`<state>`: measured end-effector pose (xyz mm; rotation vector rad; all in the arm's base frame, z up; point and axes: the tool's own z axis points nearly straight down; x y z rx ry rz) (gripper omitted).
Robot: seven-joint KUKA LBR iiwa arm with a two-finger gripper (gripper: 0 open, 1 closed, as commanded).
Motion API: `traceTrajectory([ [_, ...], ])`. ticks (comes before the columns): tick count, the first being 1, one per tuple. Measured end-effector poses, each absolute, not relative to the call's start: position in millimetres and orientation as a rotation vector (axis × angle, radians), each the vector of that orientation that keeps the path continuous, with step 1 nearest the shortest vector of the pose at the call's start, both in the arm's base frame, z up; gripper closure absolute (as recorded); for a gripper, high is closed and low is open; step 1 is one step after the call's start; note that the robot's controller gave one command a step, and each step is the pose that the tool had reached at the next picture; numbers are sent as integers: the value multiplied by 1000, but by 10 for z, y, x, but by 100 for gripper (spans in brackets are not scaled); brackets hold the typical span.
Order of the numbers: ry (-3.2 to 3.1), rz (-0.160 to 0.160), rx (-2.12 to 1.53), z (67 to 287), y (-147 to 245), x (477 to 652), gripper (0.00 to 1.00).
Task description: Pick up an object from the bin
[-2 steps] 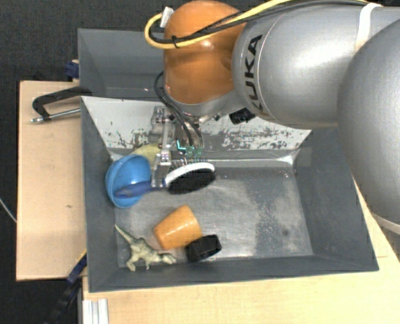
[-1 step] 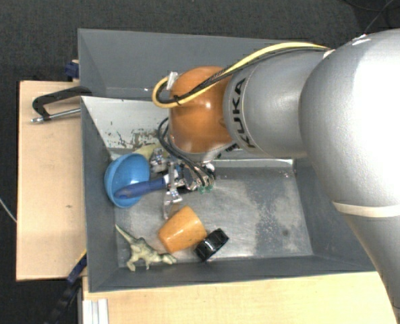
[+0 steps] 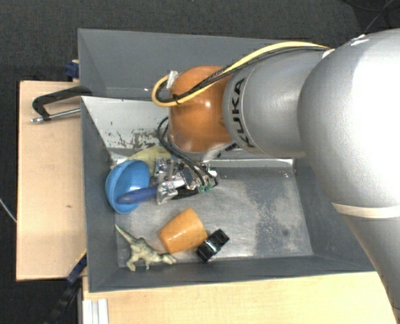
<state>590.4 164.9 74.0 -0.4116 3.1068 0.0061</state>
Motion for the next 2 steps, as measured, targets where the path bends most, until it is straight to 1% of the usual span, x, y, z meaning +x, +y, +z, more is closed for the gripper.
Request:
traceTrajectory([
  [1, 3111, 6, -341, 1897, 1763, 5783, 100],
  [2, 3111, 6, -320, 3225, 1865, 5798, 100],
])
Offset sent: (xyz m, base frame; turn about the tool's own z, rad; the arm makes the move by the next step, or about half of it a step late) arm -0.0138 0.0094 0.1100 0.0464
